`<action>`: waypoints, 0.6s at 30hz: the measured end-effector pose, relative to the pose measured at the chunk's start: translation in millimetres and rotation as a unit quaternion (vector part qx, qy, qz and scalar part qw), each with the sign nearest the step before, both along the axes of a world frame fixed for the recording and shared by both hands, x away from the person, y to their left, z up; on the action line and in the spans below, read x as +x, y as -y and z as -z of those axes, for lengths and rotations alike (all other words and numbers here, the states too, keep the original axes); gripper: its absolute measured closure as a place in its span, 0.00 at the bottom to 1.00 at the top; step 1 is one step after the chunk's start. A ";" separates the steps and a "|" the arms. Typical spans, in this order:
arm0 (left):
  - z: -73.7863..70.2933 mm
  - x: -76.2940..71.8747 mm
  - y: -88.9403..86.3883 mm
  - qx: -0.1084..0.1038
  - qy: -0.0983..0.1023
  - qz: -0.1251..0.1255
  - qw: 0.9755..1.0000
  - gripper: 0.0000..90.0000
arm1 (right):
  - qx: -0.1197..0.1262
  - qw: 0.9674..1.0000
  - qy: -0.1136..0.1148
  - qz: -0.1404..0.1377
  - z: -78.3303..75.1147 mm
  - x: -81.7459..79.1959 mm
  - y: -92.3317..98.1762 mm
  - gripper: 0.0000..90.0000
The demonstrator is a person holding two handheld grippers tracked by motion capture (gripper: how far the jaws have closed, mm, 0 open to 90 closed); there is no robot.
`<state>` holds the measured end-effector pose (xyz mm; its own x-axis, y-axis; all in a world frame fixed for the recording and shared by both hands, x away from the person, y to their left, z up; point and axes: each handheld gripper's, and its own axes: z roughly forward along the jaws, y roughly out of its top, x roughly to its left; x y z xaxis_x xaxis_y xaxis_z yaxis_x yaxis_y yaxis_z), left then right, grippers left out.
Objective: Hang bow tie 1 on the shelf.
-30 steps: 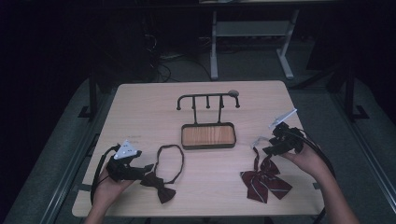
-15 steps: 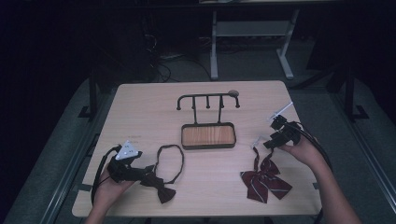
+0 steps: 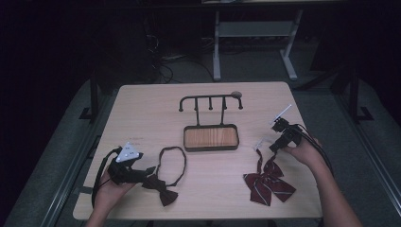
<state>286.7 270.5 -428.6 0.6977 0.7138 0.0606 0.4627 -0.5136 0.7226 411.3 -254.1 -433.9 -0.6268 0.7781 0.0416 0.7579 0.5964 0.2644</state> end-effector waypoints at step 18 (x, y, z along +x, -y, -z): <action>-0.9 -0.4 -1.1 -0.003 0.003 0.001 1.000 0.31 | -0.019 1.000 -0.017 -0.007 7.2 2.4 -7.0 0.88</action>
